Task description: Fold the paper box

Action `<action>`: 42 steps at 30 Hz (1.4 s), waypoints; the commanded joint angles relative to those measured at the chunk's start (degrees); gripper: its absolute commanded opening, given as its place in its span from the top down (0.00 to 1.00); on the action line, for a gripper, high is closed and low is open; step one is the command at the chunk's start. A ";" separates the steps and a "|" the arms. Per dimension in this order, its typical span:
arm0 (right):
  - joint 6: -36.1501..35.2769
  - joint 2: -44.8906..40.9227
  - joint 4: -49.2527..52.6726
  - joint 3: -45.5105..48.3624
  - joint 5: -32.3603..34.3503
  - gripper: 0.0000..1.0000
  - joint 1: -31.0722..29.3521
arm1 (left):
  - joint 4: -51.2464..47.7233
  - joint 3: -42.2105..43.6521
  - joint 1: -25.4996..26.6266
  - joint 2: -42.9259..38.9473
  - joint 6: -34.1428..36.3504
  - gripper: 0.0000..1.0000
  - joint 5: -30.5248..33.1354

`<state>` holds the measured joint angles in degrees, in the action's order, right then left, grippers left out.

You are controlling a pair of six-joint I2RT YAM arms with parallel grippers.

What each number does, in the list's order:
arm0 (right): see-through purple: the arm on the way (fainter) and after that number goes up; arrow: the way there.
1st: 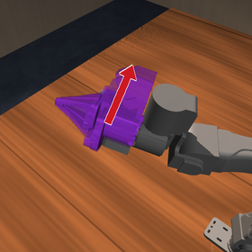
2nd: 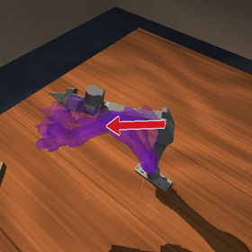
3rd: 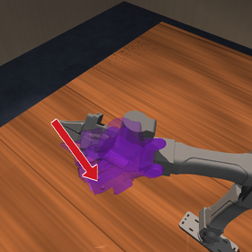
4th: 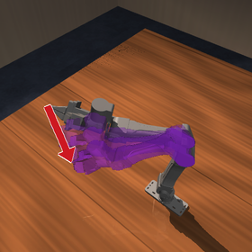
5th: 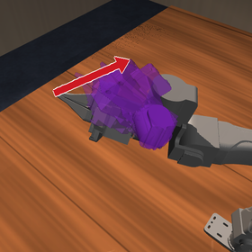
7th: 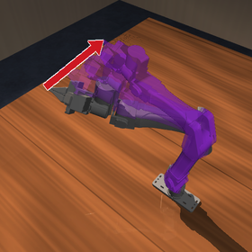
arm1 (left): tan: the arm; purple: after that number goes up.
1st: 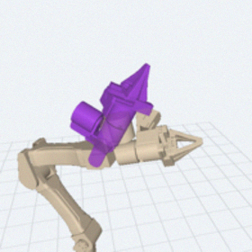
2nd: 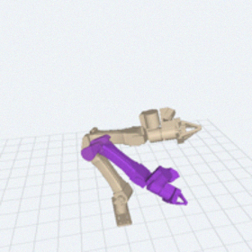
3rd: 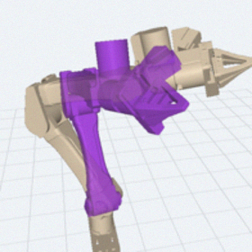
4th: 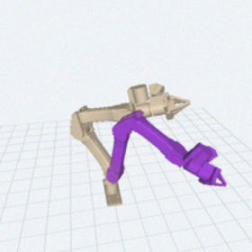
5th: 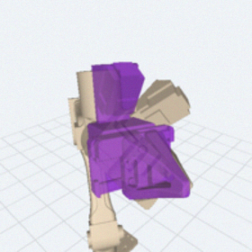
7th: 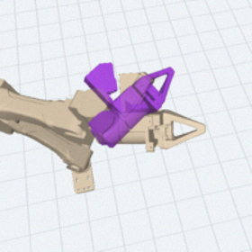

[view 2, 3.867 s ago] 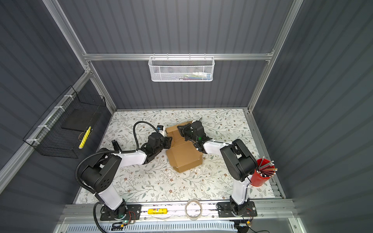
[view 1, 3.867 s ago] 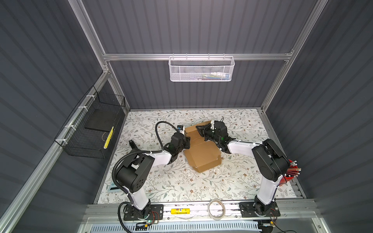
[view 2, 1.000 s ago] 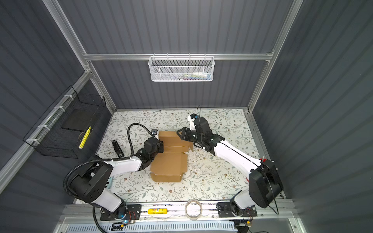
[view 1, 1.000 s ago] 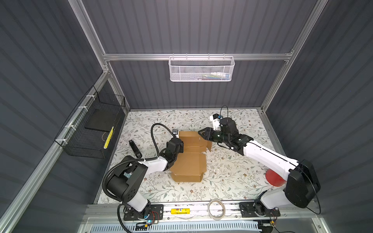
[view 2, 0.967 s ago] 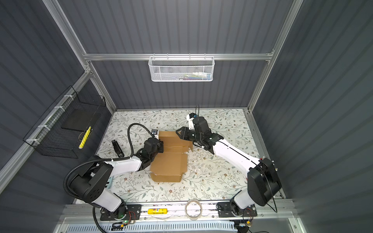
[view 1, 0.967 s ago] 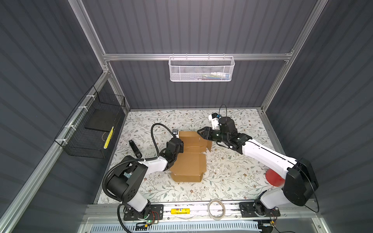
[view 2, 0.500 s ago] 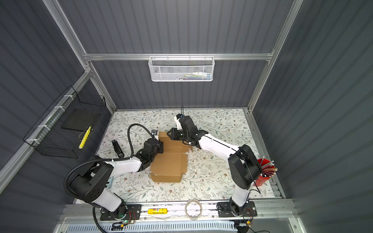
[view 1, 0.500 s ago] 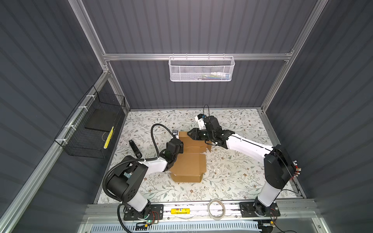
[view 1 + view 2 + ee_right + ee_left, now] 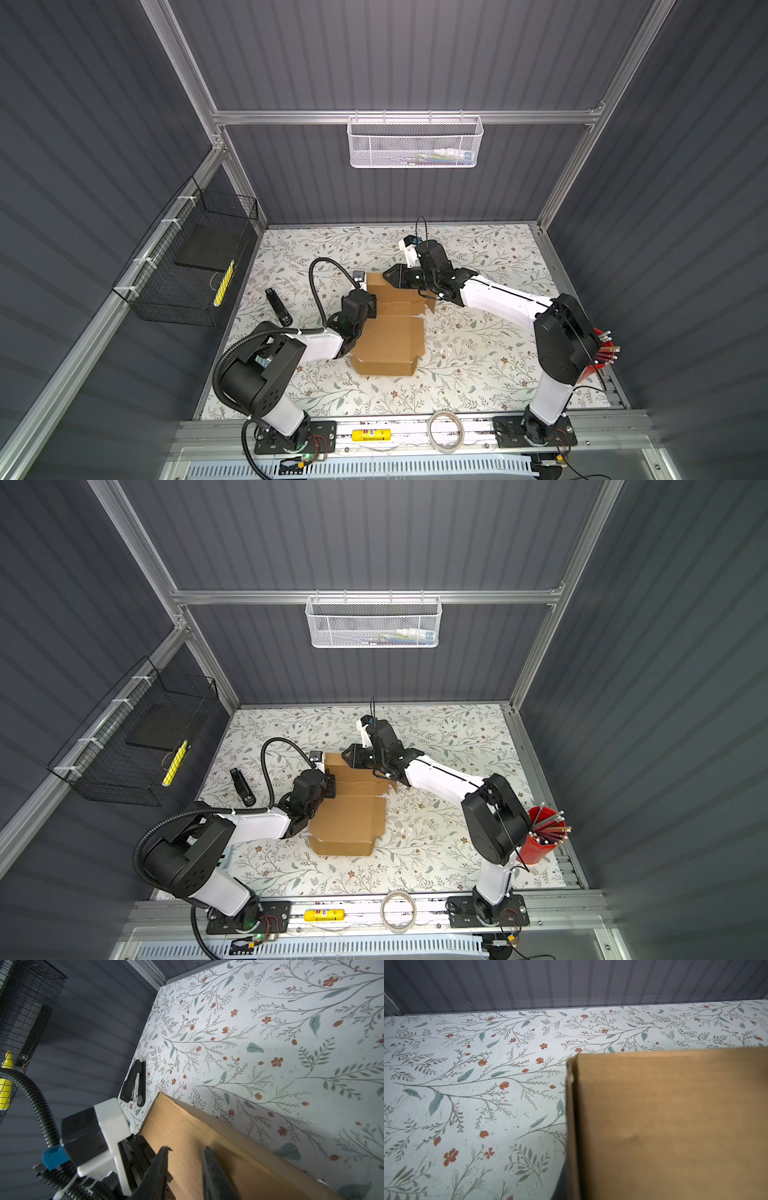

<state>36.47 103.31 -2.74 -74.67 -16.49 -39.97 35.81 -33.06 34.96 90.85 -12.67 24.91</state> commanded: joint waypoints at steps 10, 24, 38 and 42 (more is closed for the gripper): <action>0.36 0.14 -0.21 2.83 0.76 0.69 -0.20 | -1.78 1.51 0.11 1.00 -1.81 0.81 0.55; 0.19 -0.11 -0.02 3.66 0.54 0.69 -0.20 | 0.80 0.14 0.11 4.43 -2.10 0.69 1.53; -0.08 0.01 0.65 3.67 0.73 0.69 -0.03 | 5.45 -2.26 0.11 10.83 -2.45 0.81 2.77; -0.20 0.14 0.89 3.33 0.67 0.69 -0.02 | 6.26 -1.67 0.11 10.88 -2.78 0.90 3.04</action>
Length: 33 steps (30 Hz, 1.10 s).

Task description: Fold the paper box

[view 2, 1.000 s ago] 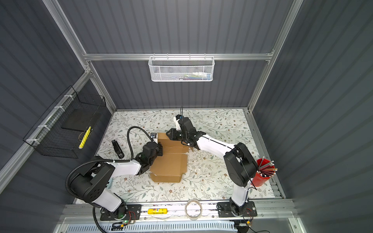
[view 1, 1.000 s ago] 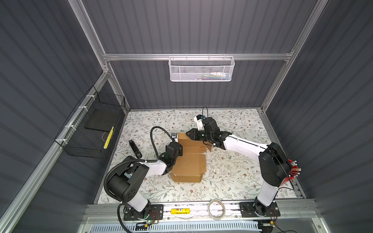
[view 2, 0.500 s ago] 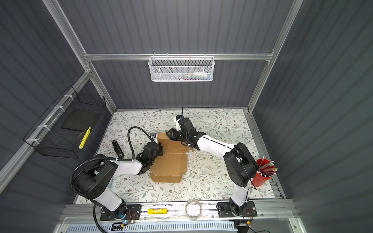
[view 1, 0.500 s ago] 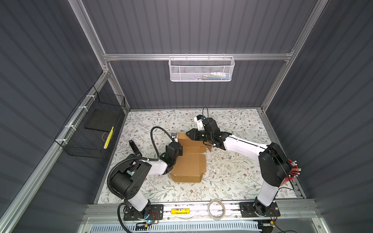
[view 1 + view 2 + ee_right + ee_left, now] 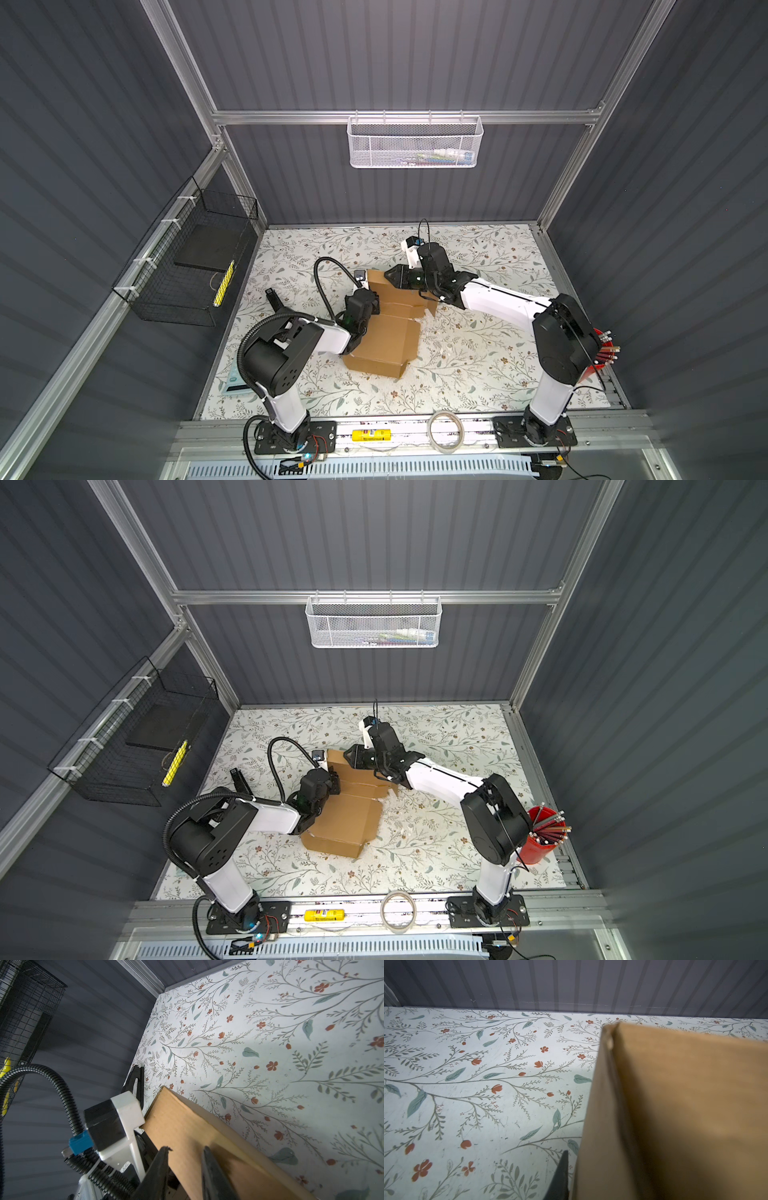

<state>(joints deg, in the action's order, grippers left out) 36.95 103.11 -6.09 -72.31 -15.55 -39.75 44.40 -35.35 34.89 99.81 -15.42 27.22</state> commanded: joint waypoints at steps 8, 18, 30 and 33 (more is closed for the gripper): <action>-0.65 0.76 4.42 0.86 -0.27 0.69 -0.24 | -1.58 1.73 0.17 1.05 -0.56 1.00 0.47; -0.66 1.11 4.56 1.33 -0.09 0.69 0.02 | -2.12 3.17 0.17 -0.87 -0.76 0.71 0.46; -0.56 1.47 4.51 1.30 -0.17 0.69 0.20 | -3.36 5.42 0.17 -6.42 -0.35 0.55 -0.31; -0.61 1.46 4.60 1.28 -0.18 0.69 0.28 | -3.21 5.97 0.17 -6.49 0.01 0.54 -0.21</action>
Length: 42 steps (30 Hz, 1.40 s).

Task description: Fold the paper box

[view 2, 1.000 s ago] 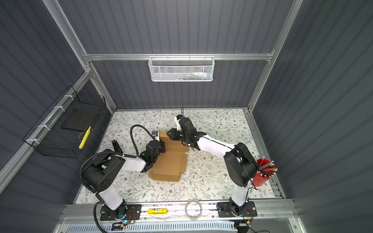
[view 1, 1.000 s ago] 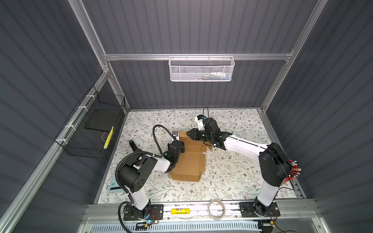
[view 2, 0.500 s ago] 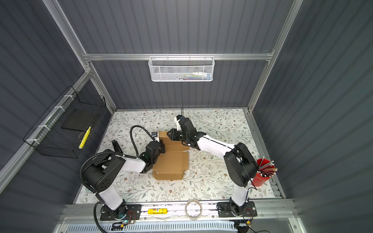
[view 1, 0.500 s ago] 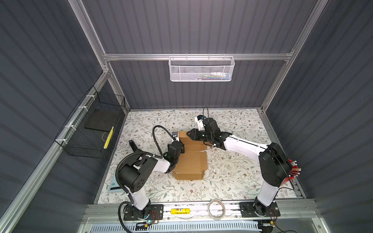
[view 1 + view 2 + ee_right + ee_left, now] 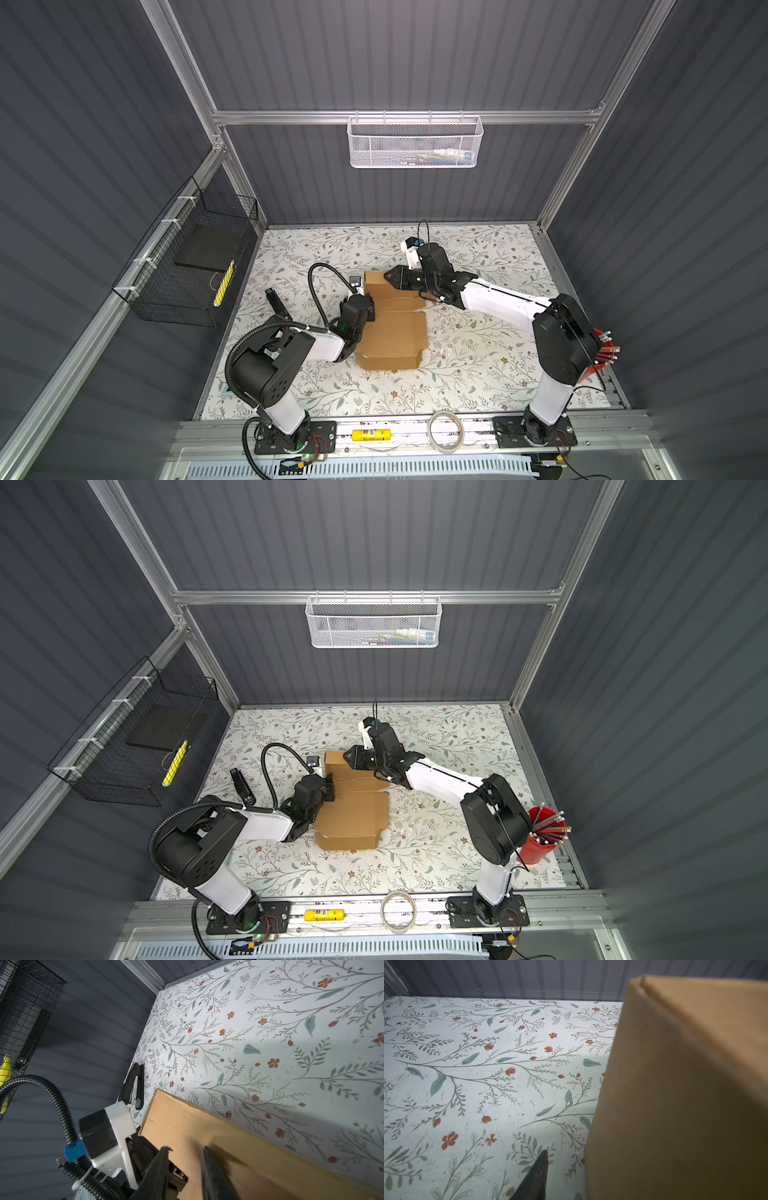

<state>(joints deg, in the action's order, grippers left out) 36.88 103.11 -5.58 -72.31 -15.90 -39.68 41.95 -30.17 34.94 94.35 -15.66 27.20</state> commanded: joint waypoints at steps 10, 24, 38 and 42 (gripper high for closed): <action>-0.76 1.19 4.57 1.04 0.26 0.69 0.31 | 2.40 -2.78 0.13 6.46 2.57 0.64 -0.30; -1.02 0.92 5.14 0.66 0.22 0.66 0.57 | 4.08 -3.37 0.13 8.36 1.97 0.88 1.07; -5.68 -7.69 9.57 1.99 3.65 0.38 0.59 | 4.45 0.02 0.13 5.78 0.28 1.00 2.18; -8.27 -11.76 13.26 3.16 6.56 0.34 0.57 | 4.02 0.80 0.13 4.28 -0.03 1.00 1.89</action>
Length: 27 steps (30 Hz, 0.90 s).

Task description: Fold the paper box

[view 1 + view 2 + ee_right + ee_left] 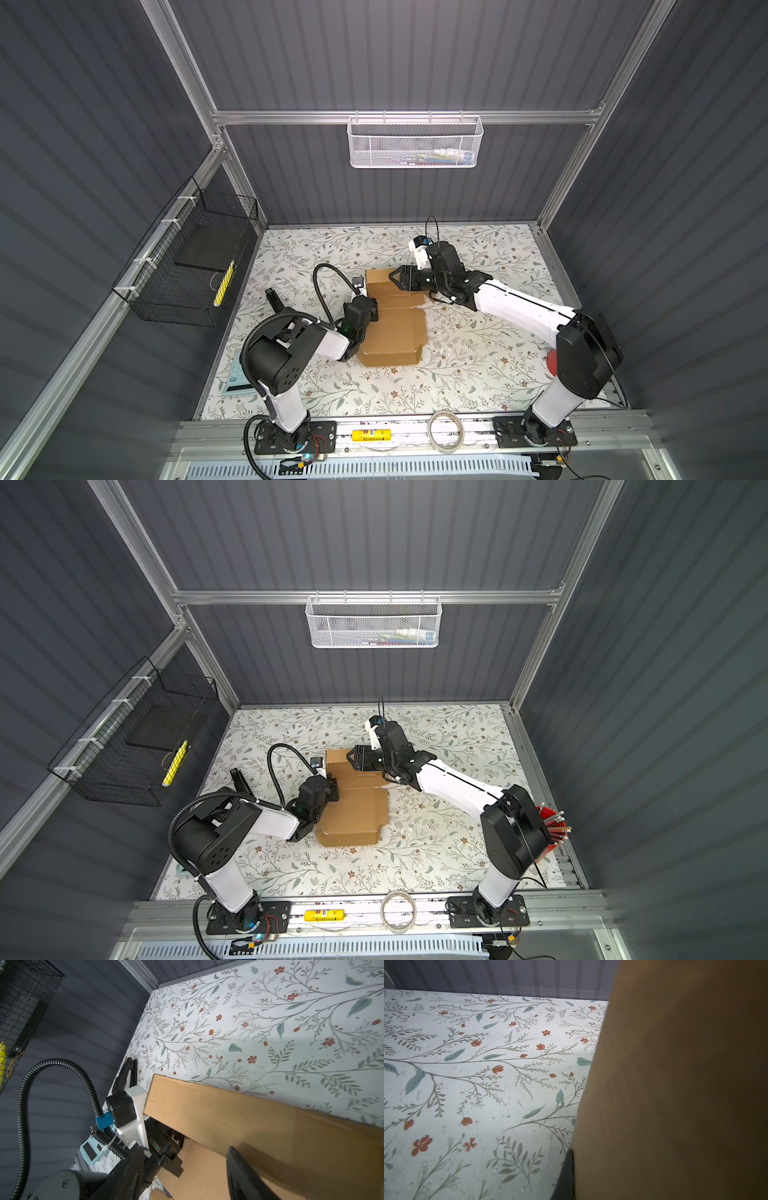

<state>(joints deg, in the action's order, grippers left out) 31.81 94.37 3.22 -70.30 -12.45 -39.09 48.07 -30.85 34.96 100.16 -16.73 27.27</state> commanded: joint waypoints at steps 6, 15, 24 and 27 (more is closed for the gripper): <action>-4.73 -7.60 7.62 3.68 7.63 0.30 0.13 | -2.63 2.11 0.11 -3.38 0.56 1.00 0.93; -3.73 -5.67 7.55 3.32 7.78 0.25 1.29 | -3.51 2.35 0.11 -4.31 -0.67 1.00 -0.24; -2.41 -0.32 5.63 0.08 4.99 0.24 1.56 | -3.69 2.98 0.11 -4.94 -1.01 1.00 -0.99; -1.99 1.10 4.72 -0.58 4.67 0.24 1.56 | -3.60 3.08 0.11 -4.84 -1.11 1.00 -1.25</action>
<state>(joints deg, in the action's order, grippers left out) 28.95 94.59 9.76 -68.64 -6.68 -37.65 45.67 -28.73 34.96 96.49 -17.43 26.76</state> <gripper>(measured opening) 0.756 0.079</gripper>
